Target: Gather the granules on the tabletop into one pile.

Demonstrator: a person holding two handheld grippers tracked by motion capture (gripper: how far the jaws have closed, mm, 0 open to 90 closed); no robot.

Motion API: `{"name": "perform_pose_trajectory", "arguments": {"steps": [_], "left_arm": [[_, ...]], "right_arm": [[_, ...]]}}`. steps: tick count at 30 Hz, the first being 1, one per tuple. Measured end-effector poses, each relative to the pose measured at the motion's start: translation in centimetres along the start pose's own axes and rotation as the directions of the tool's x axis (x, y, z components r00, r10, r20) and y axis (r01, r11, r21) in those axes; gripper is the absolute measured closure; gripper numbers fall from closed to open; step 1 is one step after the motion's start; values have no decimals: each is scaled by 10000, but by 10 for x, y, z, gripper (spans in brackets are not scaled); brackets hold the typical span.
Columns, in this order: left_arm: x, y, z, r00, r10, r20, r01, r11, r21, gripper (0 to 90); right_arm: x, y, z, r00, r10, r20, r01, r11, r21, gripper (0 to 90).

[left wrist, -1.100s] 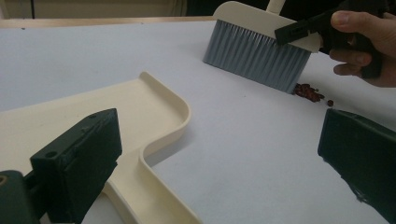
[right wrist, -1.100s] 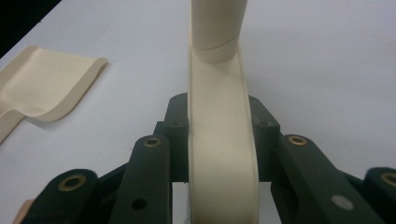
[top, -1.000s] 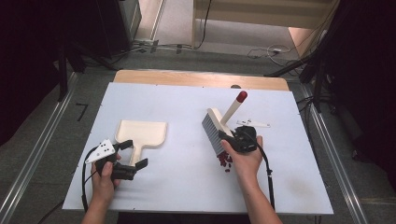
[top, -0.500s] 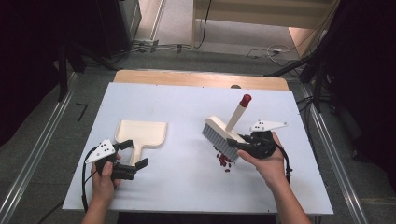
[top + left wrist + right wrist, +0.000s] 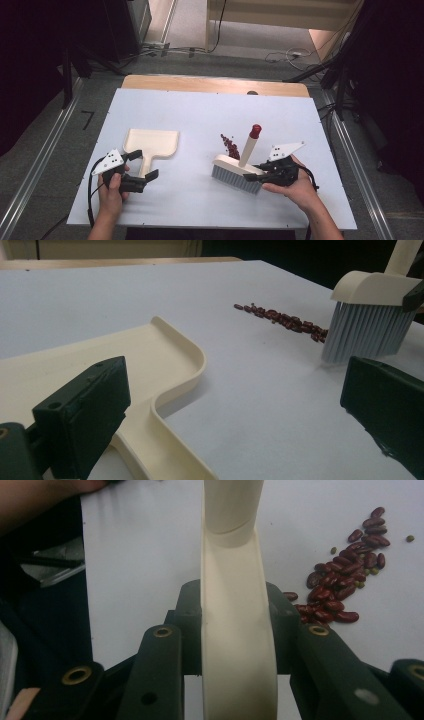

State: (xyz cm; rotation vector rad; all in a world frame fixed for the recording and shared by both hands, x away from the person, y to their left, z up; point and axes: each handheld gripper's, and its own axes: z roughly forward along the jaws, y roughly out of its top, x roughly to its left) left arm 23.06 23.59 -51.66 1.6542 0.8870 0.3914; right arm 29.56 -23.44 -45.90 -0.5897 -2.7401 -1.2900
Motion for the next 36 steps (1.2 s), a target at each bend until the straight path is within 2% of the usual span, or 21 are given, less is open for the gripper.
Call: {"name": "perform_pose_trajectory", "arguments": {"steps": [2,8,18,29,32,36], "left_arm": [[0,0,0,10000,12,3,-12,10000,1,0],[0,0,0,10000,10,23,-10,10000,-3,0],[0,0,0,10000,17,-7,-17,10000,23,15],[0,0,0,10000,13,-14,-13,10000,22,15],[0,0,0,10000,0,-11,0,10000,15,15],[0,0,0,10000,-34,-17,34,10000,-52,15]], "right_arm": [[-5,0,5,10000,-78,-48,79,9998,181,656],[-28,2,10,10000,49,-76,-49,10000,13,656],[-54,19,17,9999,164,48,-165,9996,239,656],[-69,31,21,9982,354,479,-363,9992,186,655],[-70,33,21,9987,310,408,-319,9993,205,656],[-66,37,14,10000,75,47,-75,10000,31,656]]}}
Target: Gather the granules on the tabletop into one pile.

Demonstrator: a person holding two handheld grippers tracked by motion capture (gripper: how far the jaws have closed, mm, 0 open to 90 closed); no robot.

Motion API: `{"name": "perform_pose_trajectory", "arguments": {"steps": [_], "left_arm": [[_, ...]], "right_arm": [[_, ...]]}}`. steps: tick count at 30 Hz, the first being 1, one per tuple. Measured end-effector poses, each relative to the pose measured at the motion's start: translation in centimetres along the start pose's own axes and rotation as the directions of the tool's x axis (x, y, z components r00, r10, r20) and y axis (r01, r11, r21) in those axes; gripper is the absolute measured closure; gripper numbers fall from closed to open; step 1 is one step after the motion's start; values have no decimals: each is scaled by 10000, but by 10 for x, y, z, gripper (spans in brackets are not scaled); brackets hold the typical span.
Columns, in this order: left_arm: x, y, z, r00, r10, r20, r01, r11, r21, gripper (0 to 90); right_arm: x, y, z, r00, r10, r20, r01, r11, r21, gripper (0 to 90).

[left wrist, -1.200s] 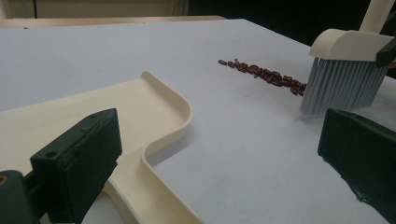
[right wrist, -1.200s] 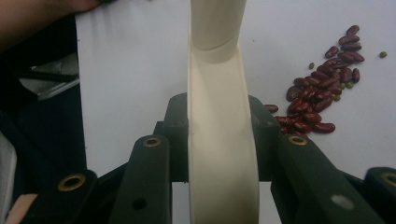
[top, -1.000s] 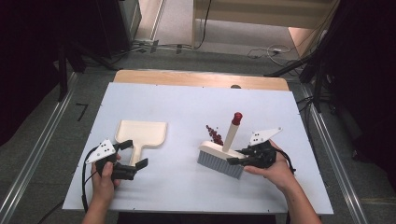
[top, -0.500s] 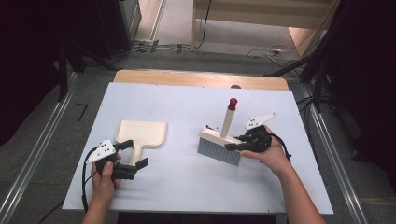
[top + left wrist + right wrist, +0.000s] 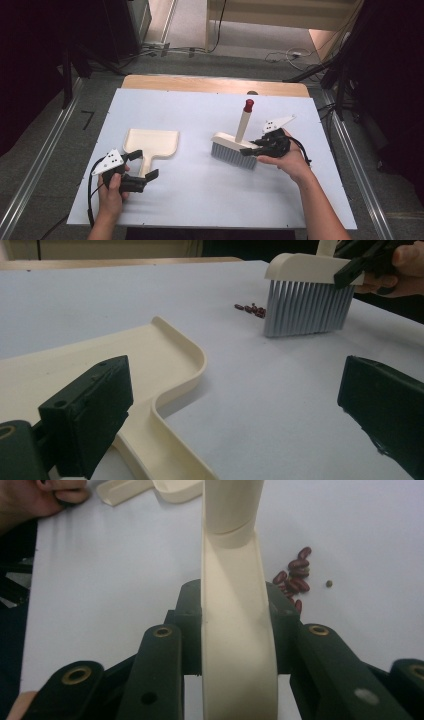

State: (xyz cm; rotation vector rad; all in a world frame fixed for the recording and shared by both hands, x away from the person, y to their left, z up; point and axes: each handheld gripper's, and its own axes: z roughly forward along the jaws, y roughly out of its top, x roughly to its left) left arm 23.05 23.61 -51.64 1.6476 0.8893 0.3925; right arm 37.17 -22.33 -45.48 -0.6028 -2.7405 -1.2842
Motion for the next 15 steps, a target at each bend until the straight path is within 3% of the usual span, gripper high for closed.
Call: {"name": "perform_pose_trajectory", "arguments": {"steps": [4,7,10,15], "left_arm": [[0,0,0,10000,-31,0,31,10000,-8,15],[0,0,0,10000,-14,6,14,10000,-5,15],[0,0,0,10000,-26,7,26,10000,-1,15],[1,0,0,10000,-25,22,25,10000,-9,15]], "right_arm": [[-3,10,-12,9995,14,305,-1,9991,-426,656],[-14,18,-16,9941,212,1061,-139,9976,-686,656],[-27,21,-16,9819,467,1835,-303,9954,-911,656],[-46,22,-9,9579,228,2863,-49,9980,-630,656]]}}
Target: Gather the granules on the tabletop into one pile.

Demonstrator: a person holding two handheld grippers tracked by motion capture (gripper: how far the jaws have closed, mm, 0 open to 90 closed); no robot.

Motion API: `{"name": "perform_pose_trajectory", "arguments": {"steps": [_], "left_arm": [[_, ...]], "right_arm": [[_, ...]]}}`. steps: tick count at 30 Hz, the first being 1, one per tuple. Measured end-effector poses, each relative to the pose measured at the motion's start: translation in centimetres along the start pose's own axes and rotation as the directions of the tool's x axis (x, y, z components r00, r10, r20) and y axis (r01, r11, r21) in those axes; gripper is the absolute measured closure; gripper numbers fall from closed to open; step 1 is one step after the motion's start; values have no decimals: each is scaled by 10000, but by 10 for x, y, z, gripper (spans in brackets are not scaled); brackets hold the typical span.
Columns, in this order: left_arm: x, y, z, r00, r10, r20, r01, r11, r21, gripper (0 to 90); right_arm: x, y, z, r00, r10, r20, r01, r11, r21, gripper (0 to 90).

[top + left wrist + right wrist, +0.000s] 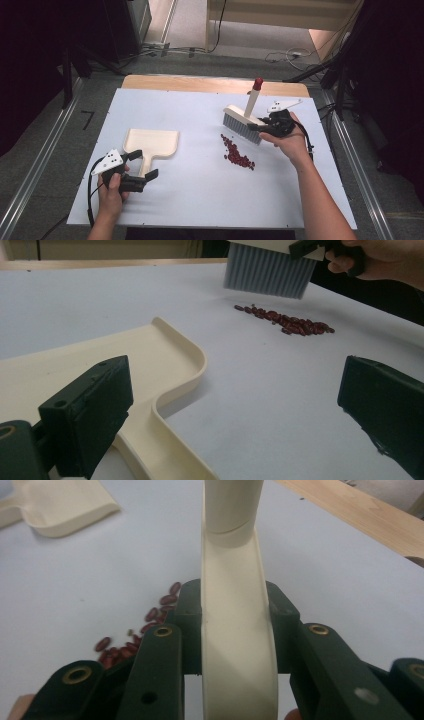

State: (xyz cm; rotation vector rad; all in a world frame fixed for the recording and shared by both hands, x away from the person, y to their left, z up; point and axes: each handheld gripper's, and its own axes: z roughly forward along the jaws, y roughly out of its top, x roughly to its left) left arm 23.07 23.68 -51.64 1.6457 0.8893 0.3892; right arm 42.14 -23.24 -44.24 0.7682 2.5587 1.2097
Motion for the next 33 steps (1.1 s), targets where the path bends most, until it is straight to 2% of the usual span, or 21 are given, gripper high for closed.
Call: {"name": "perform_pose_trajectory", "arguments": {"steps": [1,3,4,5,7,9,11,14,21,28,33], "left_arm": [[0,0,0,10000,-2,-11,2,10000,-2,15],[0,0,0,10000,5,2,-5,10000,-3,15],[0,0,0,10000,-1,7,1,10000,-2,15],[0,0,0,10000,4,3,-4,10000,0,15],[0,0,0,10000,-7,3,7,10000,-2,15],[0,0,0,10000,-8,2,8,10000,0,15],[0,0,0,10000,-1,3,1,10000,4,15],[0,0,0,10000,5,2,-5,10000,-3,15],[1,0,0,10000,-76,10,76,10000,-52,15],[1,0,0,10000,-61,-4,60,10000,-32,15],[1,0,0,10000,-62,4,62,10000,-29,15]], "right_arm": [[-1,0,2,9999,-14,144,14,10000,60,657],[-2,-2,7,9959,-625,655,633,9979,-104,656],[-2,-3,8,9939,-750,812,766,9969,-169,656],[-3,-4,10,9948,-651,788,673,9974,-262,656],[-3,-5,13,9952,-701,688,725,9968,-325,656],[-2,-6,17,9954,-778,565,782,9969,-43,656],[-1,-7,19,9966,-824,90,825,9965,-108,656],[4,-7,18,9946,-1020,-210,1020,9948,-8,657],[17,-15,11,9824,-1703,-765,1706,9853,-29,656],[24,-25,3,9742,-1870,-1265,1874,9822,-88,656],[31,-29,-4,9666,-2128,-1429,2145,9767,-36,656]]}}
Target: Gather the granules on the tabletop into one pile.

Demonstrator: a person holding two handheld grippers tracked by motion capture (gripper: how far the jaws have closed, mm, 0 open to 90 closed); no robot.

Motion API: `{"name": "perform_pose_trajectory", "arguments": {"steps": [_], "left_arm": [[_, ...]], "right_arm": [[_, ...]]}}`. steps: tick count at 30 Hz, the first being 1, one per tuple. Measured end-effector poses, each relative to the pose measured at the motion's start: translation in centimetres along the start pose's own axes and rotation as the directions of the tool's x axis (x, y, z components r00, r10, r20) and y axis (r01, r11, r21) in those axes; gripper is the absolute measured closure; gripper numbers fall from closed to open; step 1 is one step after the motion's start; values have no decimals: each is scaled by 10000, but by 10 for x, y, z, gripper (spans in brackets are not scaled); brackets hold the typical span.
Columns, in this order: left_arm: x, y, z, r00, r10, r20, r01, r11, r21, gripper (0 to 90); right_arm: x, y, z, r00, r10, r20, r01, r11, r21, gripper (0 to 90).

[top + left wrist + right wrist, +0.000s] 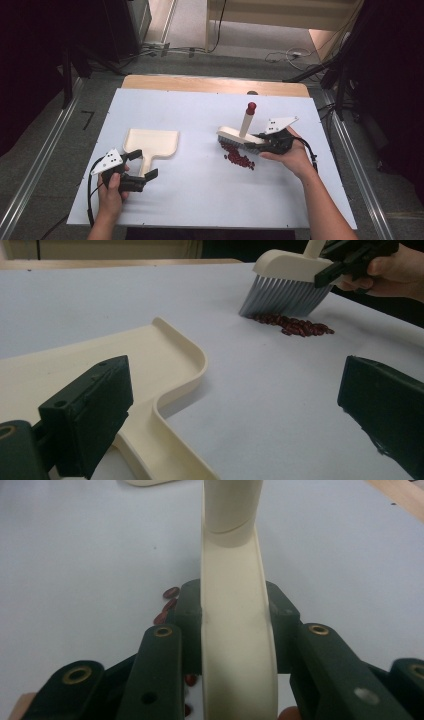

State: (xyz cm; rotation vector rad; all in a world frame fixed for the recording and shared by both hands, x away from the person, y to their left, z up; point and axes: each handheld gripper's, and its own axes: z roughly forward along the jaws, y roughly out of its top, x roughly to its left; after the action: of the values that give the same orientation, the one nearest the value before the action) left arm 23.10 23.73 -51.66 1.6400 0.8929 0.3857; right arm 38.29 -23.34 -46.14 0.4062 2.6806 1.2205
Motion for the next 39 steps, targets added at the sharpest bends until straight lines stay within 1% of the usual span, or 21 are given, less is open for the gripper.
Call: {"name": "perform_pose_trajectory", "arguments": {"steps": [1,7,11,12,15,16,18,19,20,21,23,24,25,26,27,29,30,32,34,36,39], "left_arm": [[0,0,0,10000,3,-4,-3,10000,-4,15],[0,0,0,10000,29,11,-29,10000,18,15],[0,0,0,10000,35,9,-35,10000,26,15],[0,0,0,10000,42,9,-42,10000,30,15],[0,0,0,10000,20,10,-20,10000,9,15],[0,0,0,10000,33,11,-33,10000,21,15],[0,0,0,10000,54,1,-54,10000,41,15],[0,0,0,10000,65,0,-65,10000,43,15],[0,0,0,10000,72,-10,-72,10000,46,15],[0,0,0,10000,78,-10,-78,10000,49,15],[0,0,0,10000,83,-11,-83,10000,46,15],[0,0,0,10000,83,-17,-83,10000,51,15],[0,0,0,10000,74,-21,-74,10000,56,15],[0,0,0,10000,75,-25,-75,10000,57,15],[-1,0,0,10000,66,-23,-65,10000,50,15],[-1,0,0,10000,68,-33,-68,10000,51,15],[-1,0,0,10000,65,-38,-65,10000,49,15],[-1,0,0,10000,72,-37,-72,10000,43,15],[-1,0,0,10000,90,-35,-90,9999,54,15],[-1,0,0,10000,66,-28,-66,10000,42,15],[-1,0,0,10000,78,-21,-78,10000,39,15]], "right_arm": [[1,-1,-1,9999,-87,-61,87,10000,-23,656],[9,-5,-7,9996,-149,-230,149,9999,-21,656],[14,-7,-10,9993,-271,-241,271,9996,-4,656],[15,-7,-11,9996,-222,-157,221,9998,-12,656],[20,-7,-16,9987,82,505,-74,9998,-160,656],[22,-7,-18,9966,358,745,-338,9990,-276,656],[27,-7,-24,9881,850,1282,-779,9952,-594,656],[29,-8,-27,9801,1208,1578,-1113,9915,-676,656],[33,-8,-29,9681,1575,1950,-1469,9868,-676,656],[36,-9,-31,9522,1917,2378,-1818,9813,-631,656],[45,-11,-34,9137,2583,3139,-2507,9659,-650,656],[48,-13,-35,8941,2933,3383,-2845,9556,-767,656],[52,-15,-35,8736,3315,3562,-3205,9428,-913,656],[55,-16,-35,8515,3592,3819,-3475,9321,-1019,656],[59,-16,-35,8287,3841,4071,-3774,9206,-1005,656],[64,-17,-33,7899,4235,4435,-4250,8994,-1020,656],[67,-17,-30,7748,4384,4554,-4446,8901,-1005,656],[71,-15,-26,7487,4648,4726,-4686,8754,-1185,656],[77,-11,-22,7359,4735,4839,-4770,8699,-1256,656],[83,-6,-16,7318,4748,4889,-4781,8689,-1283,657],[89,0,-7,7300,4710,4952,-4720,8715,-1330,657]]}}
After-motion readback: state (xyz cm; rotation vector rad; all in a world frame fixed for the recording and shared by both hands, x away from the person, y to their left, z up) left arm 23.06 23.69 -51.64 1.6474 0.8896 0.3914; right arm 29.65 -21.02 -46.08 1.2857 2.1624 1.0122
